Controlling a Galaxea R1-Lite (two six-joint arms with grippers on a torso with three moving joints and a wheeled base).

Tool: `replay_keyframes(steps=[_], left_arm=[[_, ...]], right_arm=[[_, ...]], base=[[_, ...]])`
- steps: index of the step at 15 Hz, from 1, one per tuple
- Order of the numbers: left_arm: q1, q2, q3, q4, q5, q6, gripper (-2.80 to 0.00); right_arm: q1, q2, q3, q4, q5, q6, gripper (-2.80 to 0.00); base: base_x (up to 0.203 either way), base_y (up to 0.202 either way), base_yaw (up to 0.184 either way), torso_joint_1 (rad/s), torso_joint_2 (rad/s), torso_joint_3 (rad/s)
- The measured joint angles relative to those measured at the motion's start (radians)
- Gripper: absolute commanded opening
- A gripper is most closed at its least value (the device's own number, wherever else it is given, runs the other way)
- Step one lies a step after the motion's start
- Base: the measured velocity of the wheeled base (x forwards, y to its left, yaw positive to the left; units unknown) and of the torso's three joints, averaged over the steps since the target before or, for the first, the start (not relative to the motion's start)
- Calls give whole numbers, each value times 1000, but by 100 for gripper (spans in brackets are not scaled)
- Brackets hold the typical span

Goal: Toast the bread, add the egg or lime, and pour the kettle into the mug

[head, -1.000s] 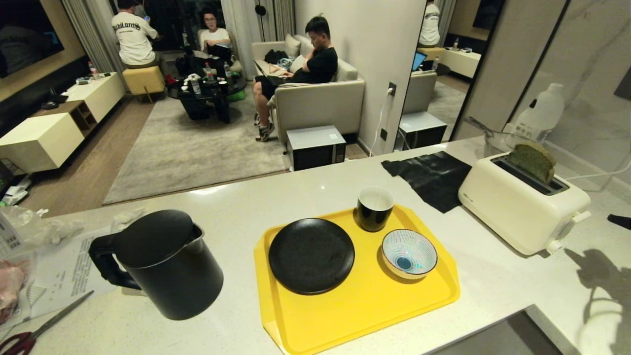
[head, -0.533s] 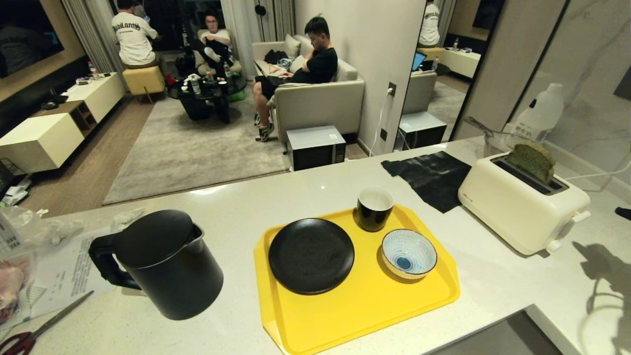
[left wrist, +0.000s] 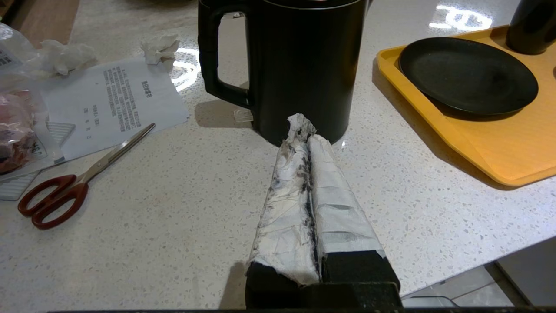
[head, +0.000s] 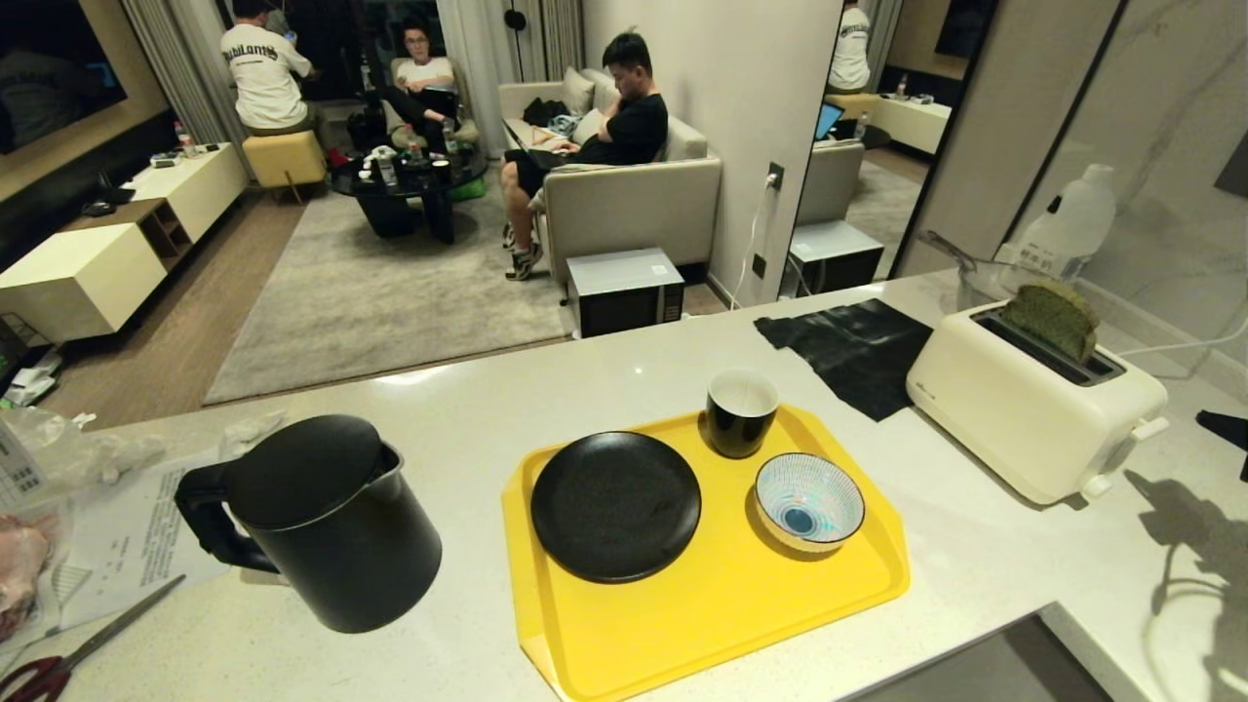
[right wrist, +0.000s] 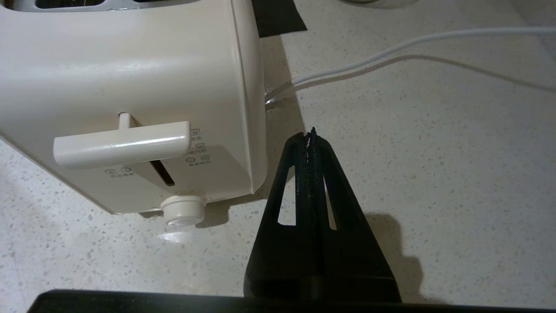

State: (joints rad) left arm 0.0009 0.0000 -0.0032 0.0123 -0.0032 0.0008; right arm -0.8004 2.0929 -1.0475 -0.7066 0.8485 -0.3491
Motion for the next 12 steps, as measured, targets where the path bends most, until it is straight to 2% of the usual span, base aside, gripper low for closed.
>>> replay_keyframes(steps=[5,12], left_arm=[[0,0,0,0,0,0,-280],[0,0,0,0,0,0,-280]], right_arm=[[-1,-80,102,-79,4,53,-280],[14,-147,172,-82,32,58,-280]], base=[[0,0,0,0,0,0],[0,0,0,0,0,0]])
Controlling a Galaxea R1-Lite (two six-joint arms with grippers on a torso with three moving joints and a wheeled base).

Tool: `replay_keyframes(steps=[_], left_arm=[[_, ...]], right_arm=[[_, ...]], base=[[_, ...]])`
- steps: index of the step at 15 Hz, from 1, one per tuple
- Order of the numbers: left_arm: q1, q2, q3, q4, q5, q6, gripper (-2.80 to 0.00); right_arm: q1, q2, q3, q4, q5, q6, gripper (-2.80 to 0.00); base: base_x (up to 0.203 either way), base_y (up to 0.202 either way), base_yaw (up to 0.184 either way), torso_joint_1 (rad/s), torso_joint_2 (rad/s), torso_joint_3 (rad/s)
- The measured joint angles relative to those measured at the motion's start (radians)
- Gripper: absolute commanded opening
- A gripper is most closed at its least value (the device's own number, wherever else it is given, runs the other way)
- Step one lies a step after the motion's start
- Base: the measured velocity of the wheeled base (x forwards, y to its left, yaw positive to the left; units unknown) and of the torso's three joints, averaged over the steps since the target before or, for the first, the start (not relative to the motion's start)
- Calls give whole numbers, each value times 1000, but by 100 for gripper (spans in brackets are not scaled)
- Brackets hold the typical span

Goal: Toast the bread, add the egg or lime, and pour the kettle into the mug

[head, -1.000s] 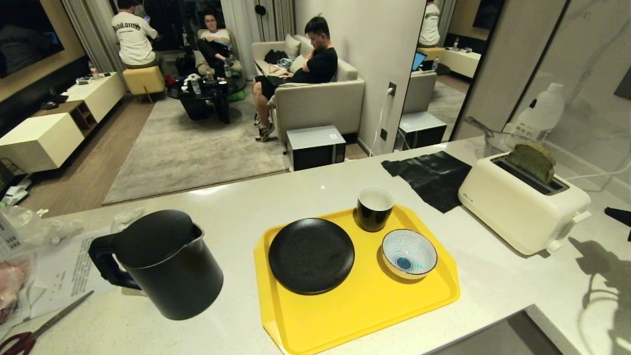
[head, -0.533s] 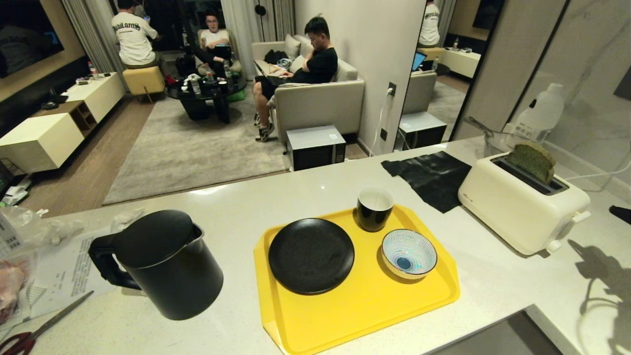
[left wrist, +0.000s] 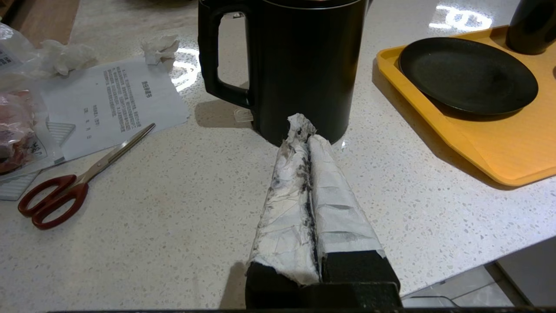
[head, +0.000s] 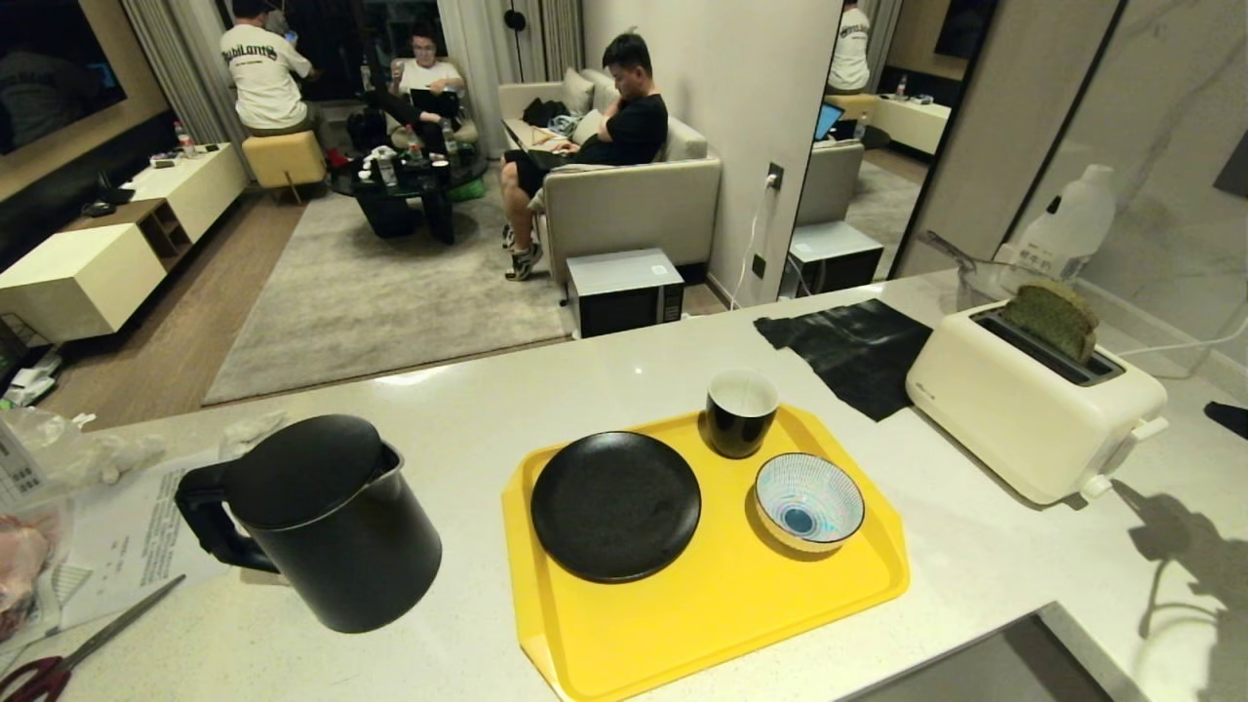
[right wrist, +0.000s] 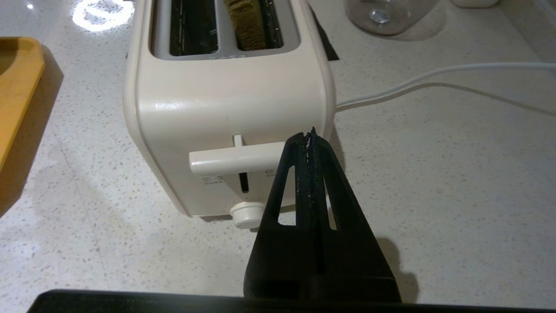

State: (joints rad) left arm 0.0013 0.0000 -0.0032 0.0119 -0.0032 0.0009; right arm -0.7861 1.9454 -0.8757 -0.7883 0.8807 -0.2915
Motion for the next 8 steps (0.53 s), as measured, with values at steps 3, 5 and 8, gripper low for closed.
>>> replay_keyframes(steps=[3,5,8], left_arm=[[0,0,0,0,0,0,-280],[0,0,0,0,0,0,-280],[0,0,0,0,0,0,-280]], right_arm=[[21,2,8,0,0,-4,-280],[33,3,11,-1,-1,-5,-280],[54,4,22,-2,0,-4,-280]], base=[[0,0,0,0,0,0],[0,0,0,0,0,0],[0,0,0,0,0,0]])
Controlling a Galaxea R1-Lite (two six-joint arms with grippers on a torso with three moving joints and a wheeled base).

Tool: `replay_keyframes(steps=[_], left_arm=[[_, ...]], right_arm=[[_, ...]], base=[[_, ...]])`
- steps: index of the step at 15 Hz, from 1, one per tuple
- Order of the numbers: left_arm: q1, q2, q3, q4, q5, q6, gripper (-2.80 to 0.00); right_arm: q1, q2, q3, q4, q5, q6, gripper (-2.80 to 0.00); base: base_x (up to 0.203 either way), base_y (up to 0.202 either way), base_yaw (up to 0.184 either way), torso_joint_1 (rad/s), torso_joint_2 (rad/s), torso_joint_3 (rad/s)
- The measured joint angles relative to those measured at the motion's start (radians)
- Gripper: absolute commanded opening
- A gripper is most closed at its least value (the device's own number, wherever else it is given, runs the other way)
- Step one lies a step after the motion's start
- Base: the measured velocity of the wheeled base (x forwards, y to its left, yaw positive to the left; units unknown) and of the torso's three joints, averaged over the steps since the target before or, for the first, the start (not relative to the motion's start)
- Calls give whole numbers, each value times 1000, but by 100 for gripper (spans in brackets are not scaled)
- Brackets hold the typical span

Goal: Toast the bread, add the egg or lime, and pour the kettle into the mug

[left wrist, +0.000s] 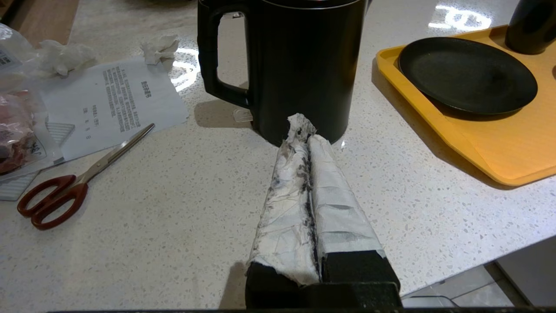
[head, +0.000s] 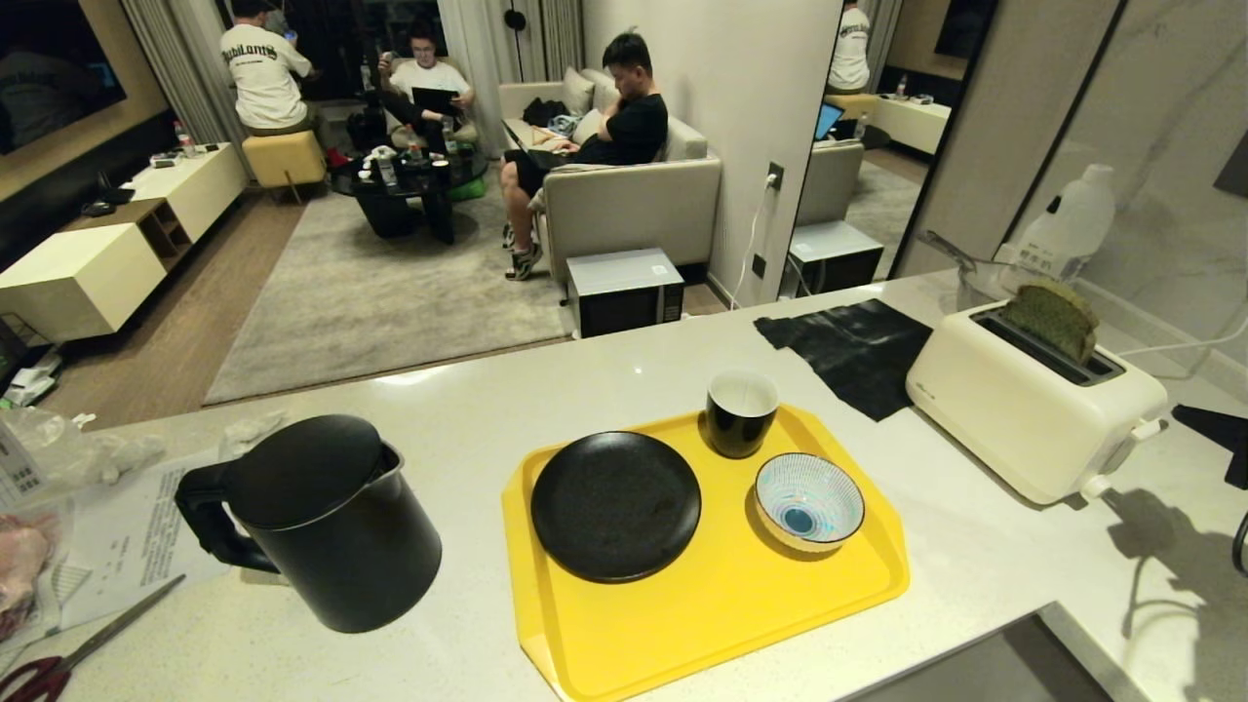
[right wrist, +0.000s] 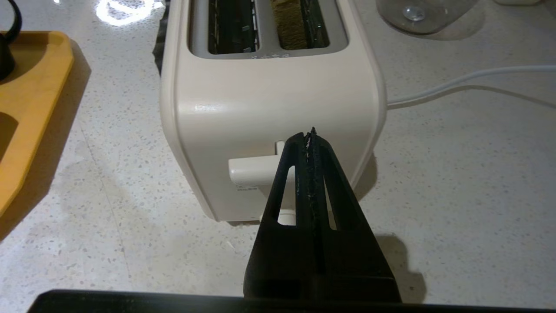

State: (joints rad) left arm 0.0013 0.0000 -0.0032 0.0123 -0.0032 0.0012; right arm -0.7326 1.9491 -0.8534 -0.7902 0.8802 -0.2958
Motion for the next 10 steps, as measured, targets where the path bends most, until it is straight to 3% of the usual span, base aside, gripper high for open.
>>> replay_keyframes(steps=[10], left_arm=[[0,0,0,0,0,-1,-280]], right_arm=[[36,30,-1,0,-3,-5,-280]], base=[[0,0,0,0,0,0]])
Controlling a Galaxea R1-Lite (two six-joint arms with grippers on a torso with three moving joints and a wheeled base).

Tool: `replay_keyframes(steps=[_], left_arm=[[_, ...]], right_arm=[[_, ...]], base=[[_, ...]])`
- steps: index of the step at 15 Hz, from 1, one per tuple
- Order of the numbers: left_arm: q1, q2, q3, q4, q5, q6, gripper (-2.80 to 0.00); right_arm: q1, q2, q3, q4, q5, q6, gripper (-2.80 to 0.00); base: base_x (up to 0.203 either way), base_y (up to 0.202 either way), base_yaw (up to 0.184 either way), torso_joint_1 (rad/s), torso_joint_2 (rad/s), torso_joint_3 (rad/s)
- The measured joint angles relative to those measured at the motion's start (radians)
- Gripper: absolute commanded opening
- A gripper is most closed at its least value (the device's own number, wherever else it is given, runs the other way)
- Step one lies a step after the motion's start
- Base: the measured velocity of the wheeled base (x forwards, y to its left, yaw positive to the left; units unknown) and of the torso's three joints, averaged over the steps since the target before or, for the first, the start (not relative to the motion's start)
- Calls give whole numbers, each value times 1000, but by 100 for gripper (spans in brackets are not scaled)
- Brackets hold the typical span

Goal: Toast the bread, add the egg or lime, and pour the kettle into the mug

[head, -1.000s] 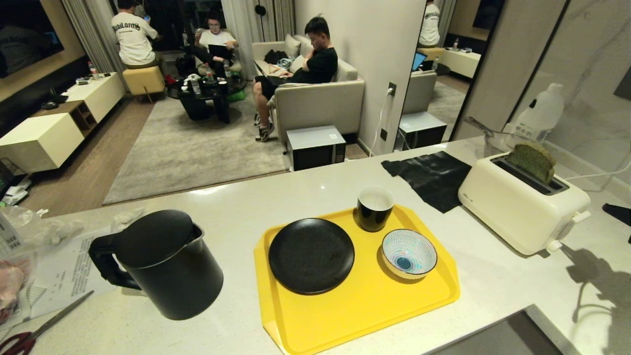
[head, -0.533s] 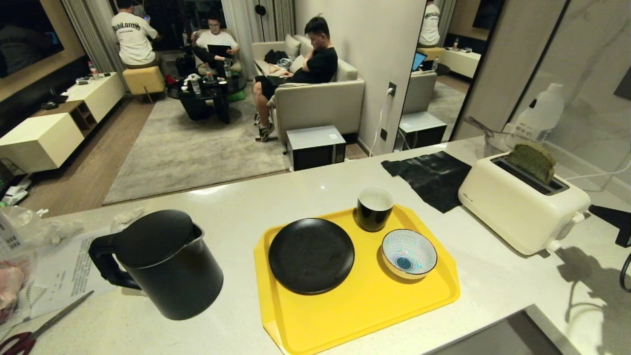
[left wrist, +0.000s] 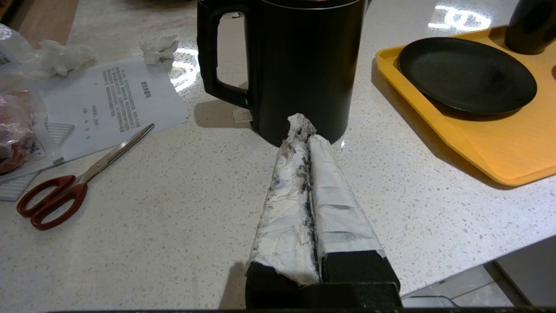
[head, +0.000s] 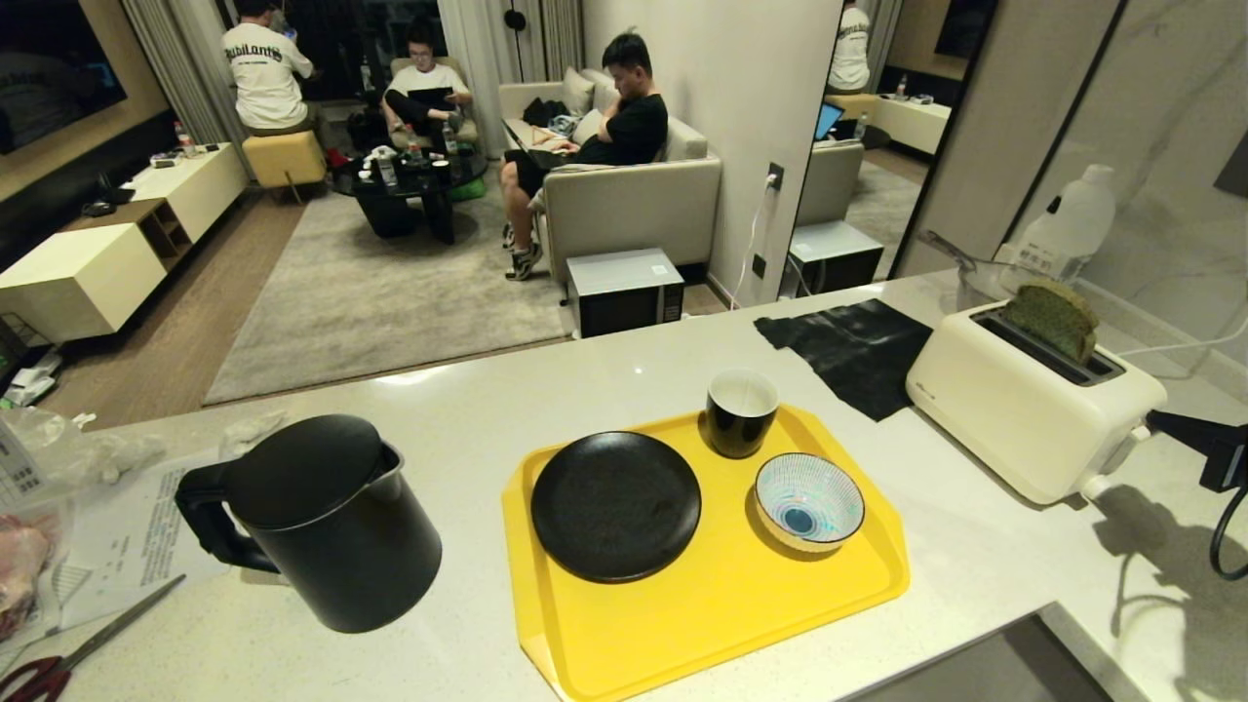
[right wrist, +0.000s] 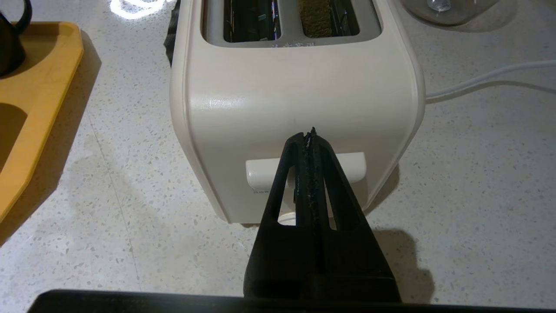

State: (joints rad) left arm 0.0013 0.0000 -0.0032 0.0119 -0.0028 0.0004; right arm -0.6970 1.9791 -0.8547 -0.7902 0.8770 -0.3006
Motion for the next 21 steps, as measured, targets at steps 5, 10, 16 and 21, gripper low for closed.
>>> replay_keyframes(steps=[5,10,16,21], left_arm=[[0,0,0,0,0,0,-280],[0,0,0,0,0,0,-280],[0,0,0,0,0,0,-280],[0,0,0,0,0,0,-280]], right_arm=[[1,27,2,0,-3,-7,-280],[0,56,7,0,-4,-49,-280],[1,81,19,5,-5,-76,-280],[7,93,21,6,-6,-81,-280]], base=[[0,0,0,0,0,0],[0,0,0,0,0,0],[0,0,0,0,0,0],[0,0,0,0,0,0]])
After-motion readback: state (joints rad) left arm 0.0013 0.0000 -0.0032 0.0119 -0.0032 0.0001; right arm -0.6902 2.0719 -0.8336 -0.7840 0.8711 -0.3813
